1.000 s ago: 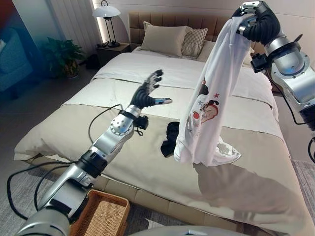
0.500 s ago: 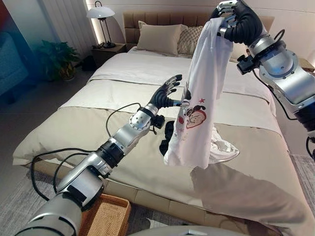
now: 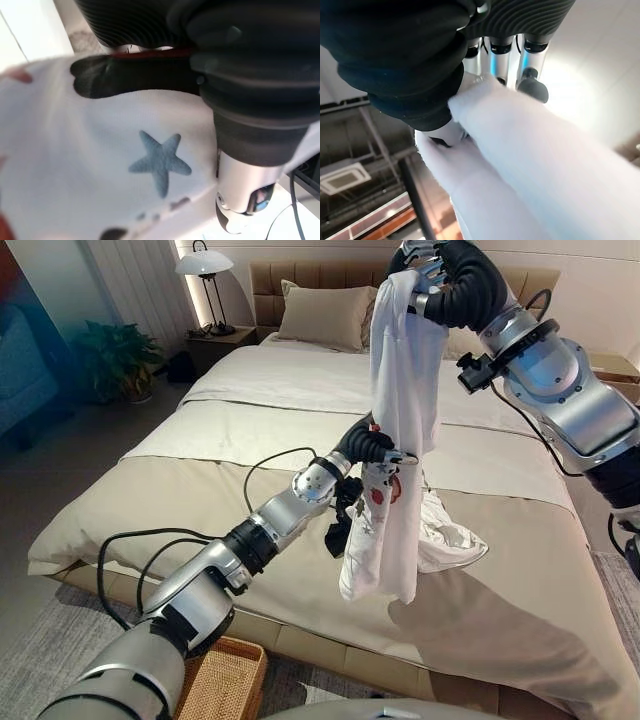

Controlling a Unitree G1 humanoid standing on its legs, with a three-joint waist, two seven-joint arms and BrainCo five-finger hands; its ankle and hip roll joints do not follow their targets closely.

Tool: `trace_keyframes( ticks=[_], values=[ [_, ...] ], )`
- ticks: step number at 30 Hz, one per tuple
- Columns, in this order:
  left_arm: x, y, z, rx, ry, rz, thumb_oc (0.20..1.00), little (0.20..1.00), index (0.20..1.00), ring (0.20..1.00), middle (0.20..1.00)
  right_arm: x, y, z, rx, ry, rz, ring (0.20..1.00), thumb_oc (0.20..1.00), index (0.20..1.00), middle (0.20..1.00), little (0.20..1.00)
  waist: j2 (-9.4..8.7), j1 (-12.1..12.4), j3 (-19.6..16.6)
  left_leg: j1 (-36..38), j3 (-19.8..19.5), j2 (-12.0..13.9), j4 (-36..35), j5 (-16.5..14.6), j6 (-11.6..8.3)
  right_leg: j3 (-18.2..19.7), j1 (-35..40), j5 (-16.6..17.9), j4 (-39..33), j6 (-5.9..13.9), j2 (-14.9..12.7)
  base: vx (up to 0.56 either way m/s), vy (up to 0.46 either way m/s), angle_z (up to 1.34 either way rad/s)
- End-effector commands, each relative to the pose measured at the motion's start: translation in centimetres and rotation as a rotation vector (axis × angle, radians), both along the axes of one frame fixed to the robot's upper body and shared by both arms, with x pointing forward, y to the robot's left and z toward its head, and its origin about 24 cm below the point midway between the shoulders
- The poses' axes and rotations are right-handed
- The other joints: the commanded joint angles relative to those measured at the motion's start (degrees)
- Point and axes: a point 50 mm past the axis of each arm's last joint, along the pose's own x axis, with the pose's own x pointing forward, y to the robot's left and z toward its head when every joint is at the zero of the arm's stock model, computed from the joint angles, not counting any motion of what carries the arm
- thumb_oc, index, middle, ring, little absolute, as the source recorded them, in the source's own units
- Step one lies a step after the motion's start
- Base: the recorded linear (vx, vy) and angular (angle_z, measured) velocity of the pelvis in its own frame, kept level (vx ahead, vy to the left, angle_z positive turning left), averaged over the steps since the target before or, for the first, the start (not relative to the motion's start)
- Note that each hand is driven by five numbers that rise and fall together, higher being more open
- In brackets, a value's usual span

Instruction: Pick up clothes into the bucket

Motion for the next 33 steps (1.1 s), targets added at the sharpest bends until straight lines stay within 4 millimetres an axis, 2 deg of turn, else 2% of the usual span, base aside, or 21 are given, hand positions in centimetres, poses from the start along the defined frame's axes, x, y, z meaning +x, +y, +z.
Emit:
trace_keyframes(
  ticks=[1,5,10,11,12,13,19,33],
  values=[
    [-0.58,-2.66,2.29,-0.013,0.016,-0.189,1.000,1.000,1.000,1.000,1.000,-2.14,1.61,5.33,0.064,-0.166,0.119,0.200,0.200,0.200,0.200,0.200,-2.97,0.46,-1.31,-0.72,-1.80,-1.73,4.75,-5.33,0.54,-2.63,-0.66,-1.18,4.98,4.30,-5.14,0.00,0.000,0.00],
    [-1.29,-2.89,2.37,-0.011,0.062,-0.262,1.000,1.000,1.000,1.000,1.000,-2.10,1.84,4.88,0.050,-0.150,0.126,0.200,0.200,0.200,0.200,0.200,-2.76,0.36,-1.53,-0.77,-2.00,-1.73,4.67,-5.25,0.47,-2.67,-0.74,-1.04,4.94,4.29,-5.22,0.00,0.000,0.00],
    [-1.22,-3.11,2.22,0.043,0.040,-0.261,1.000,1.000,1.000,1.000,1.000,-2.09,1.95,4.55,0.030,-0.143,0.125,0.200,0.200,0.200,0.200,0.200,-2.77,0.31,-1.46,-0.88,-2.27,-1.90,4.64,-5.15,0.52,-2.78,-0.74,-1.10,5.01,4.36,-5.30,0.00,0.000,0.00],
    [-1.20,-3.19,2.16,0.048,0.039,-0.262,0.545,0.545,0.545,0.545,0.545,-2.10,2.00,4.58,0.027,-0.145,0.125,0.200,0.200,0.200,0.200,0.200,-2.77,0.30,-1.46,-0.90,-2.26,-1.92,4.67,-5.15,0.53,-2.78,-0.74,-1.08,5.02,4.38,-5.35,0.00,0.000,0.00],
    [-1.17,-3.20,2.17,0.054,0.035,-0.262,0.354,0.354,0.354,0.354,0.354,-2.09,1.99,4.57,0.028,-0.145,0.125,0.200,0.200,0.200,0.200,0.200,-2.75,0.28,-1.45,-0.95,-2.25,-1.96,4.73,-5.16,0.56,-2.79,-0.78,-1.09,5.07,4.38,-5.34,0.00,0.000,0.00],
    [-1.17,-3.20,2.16,0.054,0.035,-0.262,0.200,0.200,0.200,0.200,0.200,-2.09,1.98,4.57,0.028,-0.145,0.125,0.200,0.200,0.200,0.200,0.200,-2.75,0.28,-1.45,-0.96,-2.25,-1.96,4.74,-5.16,0.56,-2.79,-0.79,-1.09,5.08,4.38,-5.35,0.00,0.000,0.00],
    [-1.01,-2.73,2.18,0.036,0.047,-0.258,0.200,0.200,0.200,0.200,0.200,-1.89,1.59,4.70,0.026,-0.156,0.099,0.200,0.200,0.200,0.200,0.200,-2.68,0.41,-1.63,-0.88,-2.10,-2.06,4.88,-5.34,0.65,-2.74,-0.75,-1.05,5.10,4.39,-5.41,0.00,0.000,0.00],
    [-1.03,-3.10,2.33,0.034,0.040,-0.260,0.200,0.200,0.200,0.200,0.200,-1.83,1.37,4.85,0.006,-0.170,0.077,0.200,0.200,0.200,0.200,0.200,-2.73,0.56,-1.53,-1.09,-2.30,-2.23,5.15,-5.54,0.74,-2.71,-0.88,-1.17,5.26,4.36,-5.42,0.00,0.000,0.00]
  ],
)
